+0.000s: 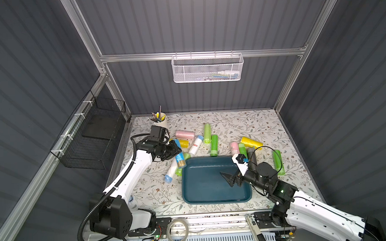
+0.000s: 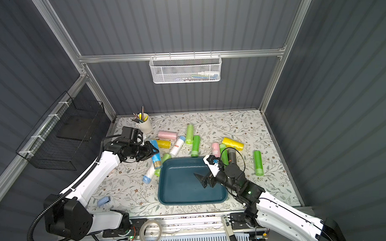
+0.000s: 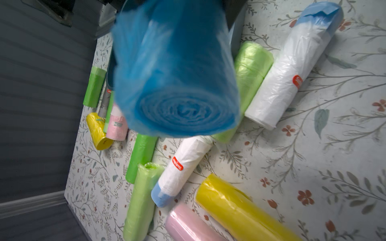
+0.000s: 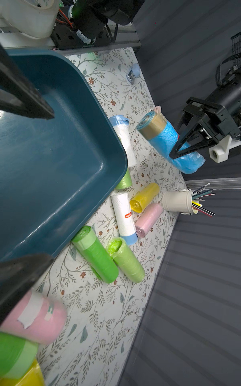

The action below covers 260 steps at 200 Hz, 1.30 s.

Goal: Put the roll of trash bags into the storage box
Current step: Place the roll of trash bags in the storage box.

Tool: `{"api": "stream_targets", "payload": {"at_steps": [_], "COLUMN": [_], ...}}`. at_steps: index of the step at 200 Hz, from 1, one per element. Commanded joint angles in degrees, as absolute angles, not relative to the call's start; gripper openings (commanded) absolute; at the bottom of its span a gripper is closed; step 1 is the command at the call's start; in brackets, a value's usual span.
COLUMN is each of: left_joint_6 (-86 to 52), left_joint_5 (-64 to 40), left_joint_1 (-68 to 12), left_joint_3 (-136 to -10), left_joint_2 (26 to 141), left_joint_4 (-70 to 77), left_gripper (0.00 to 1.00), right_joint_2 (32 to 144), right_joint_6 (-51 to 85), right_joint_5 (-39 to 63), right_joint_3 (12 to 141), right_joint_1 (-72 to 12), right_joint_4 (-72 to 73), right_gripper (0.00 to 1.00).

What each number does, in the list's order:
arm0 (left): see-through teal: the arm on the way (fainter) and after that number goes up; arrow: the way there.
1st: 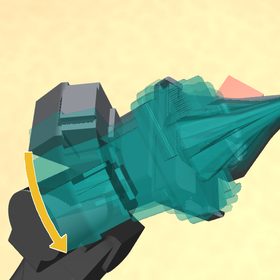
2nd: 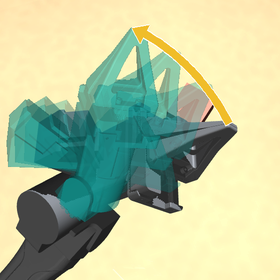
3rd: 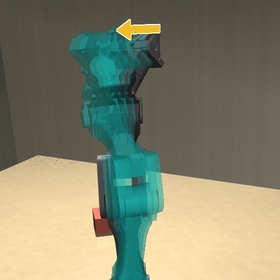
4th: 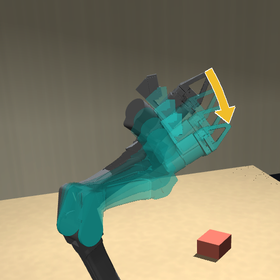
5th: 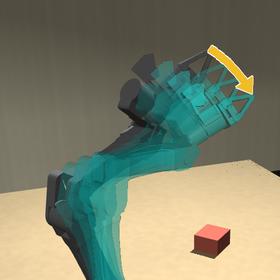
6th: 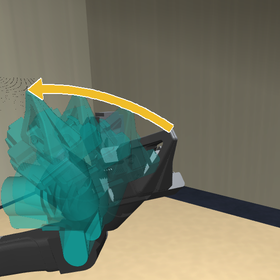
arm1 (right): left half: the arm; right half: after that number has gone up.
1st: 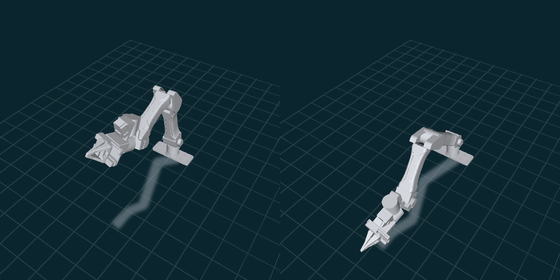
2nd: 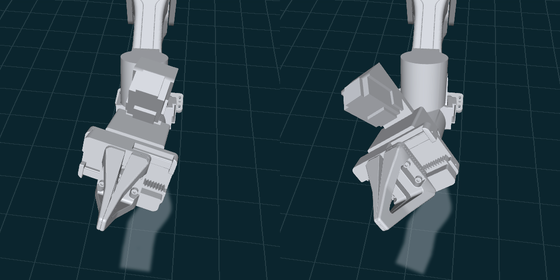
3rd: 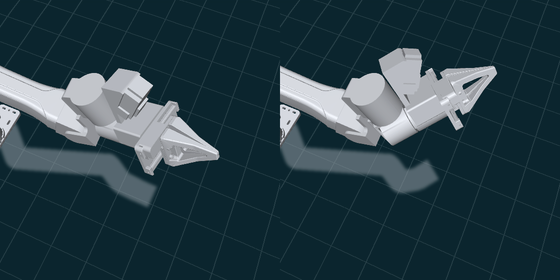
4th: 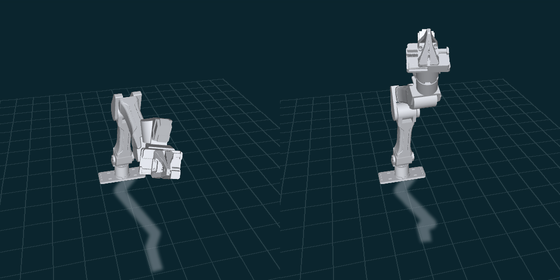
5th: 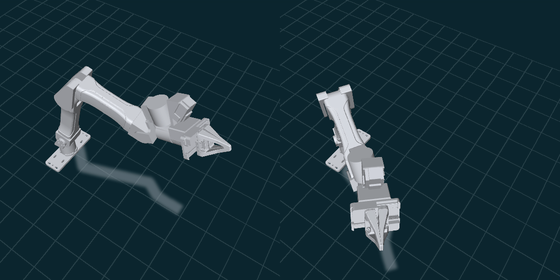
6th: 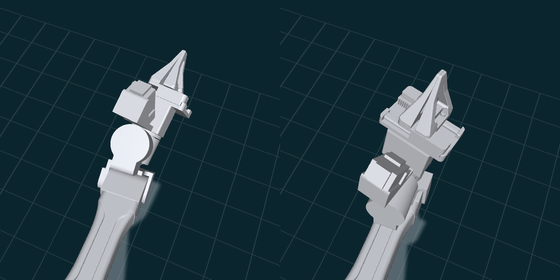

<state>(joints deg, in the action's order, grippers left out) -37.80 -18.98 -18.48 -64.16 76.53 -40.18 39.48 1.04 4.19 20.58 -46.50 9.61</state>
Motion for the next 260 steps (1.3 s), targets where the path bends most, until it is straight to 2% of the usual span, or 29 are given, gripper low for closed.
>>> {"api": "stream_targets", "payload": {"at_steps": [1, 34, 83, 192, 260], "left_joint_6": [-37.4, -38.5, -40.9, -45.4, -46.4], "left_joint_5": [-22.5, -21.5, -13.2, -3.7, 1.1], "left_joint_1": [-20.2, -24.7, -33.3, -46.7, -48.8], "left_joint_3": [-65.5, -64.8, -63.7, -61.7, -59.0], "left_joint_2": [75.5, 74.3, 73.2, 77.1, 81.3], "left_joint_4": [-45.2, -47.0, -46.6, -46.1, -46.7], "left_gripper": [0.33, 0.33, 0.34, 0.34, 0.34], "right_joint_2": [39.3, 39.5, 40.3, 42.5, 44.7], "right_joint_6": [0.9, 0.7, 0.9, 1.5, 1.5], "right_joint_5": [5.8, 8.2, 8.9, 9.2, 9.2], "right_joint_3": [19.9, 19.4, 18.9, 18.7, 19.3], "right_joint_1": [-46.7, -46.7, -46.7, -46.7, -46.7], "right_joint_4": [11.5, 12.8, 13.7, 14.5, 14.6], "right_gripper": [0.99, 0.99, 0.99, 0.99, 0.99]}}
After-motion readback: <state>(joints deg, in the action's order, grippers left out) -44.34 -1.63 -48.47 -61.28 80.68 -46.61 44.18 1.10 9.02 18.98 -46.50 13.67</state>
